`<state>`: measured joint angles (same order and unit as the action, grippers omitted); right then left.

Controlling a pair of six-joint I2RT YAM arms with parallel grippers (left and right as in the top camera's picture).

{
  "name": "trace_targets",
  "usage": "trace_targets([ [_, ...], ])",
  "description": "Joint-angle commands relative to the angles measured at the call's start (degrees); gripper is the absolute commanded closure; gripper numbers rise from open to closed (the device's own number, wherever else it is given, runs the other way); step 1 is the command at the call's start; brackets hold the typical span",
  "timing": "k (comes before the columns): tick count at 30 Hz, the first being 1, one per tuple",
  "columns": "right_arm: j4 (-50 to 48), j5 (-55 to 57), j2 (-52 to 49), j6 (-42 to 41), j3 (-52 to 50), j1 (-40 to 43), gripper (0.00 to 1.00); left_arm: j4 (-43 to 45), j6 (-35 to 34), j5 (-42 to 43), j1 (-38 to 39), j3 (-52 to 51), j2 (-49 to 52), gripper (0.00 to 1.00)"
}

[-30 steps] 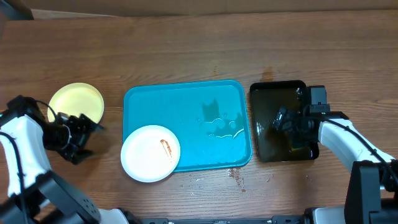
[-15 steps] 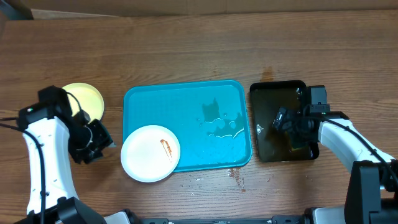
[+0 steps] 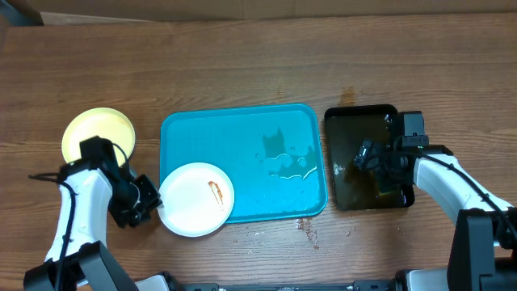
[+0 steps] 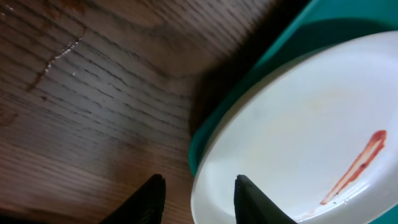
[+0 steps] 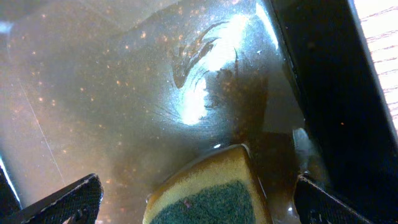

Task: Clean dirty plates on tray and stack at the side
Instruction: 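Move the left gripper to the sauce-stained white plate and grip its rim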

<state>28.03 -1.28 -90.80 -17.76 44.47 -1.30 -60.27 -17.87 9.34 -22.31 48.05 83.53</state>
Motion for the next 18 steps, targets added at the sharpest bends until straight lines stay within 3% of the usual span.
trace_targets([
  [1,0.07,0.15,-1.05,-0.22,-1.01,0.2,0.0,1.57,-0.59,1.62,0.22,-2.75,-0.59,0.64],
  [9,0.07,0.15,-1.05,-0.22,-1.01,0.2,0.0,5.35,-0.55,4.39,0.26,-6.84,-0.59,0.94],
  [18,0.07,0.15,-1.05,-0.22,-1.01,0.2,0.0,15.39,-0.2,14.34,3.91,-7.08,-0.59,0.96],
])
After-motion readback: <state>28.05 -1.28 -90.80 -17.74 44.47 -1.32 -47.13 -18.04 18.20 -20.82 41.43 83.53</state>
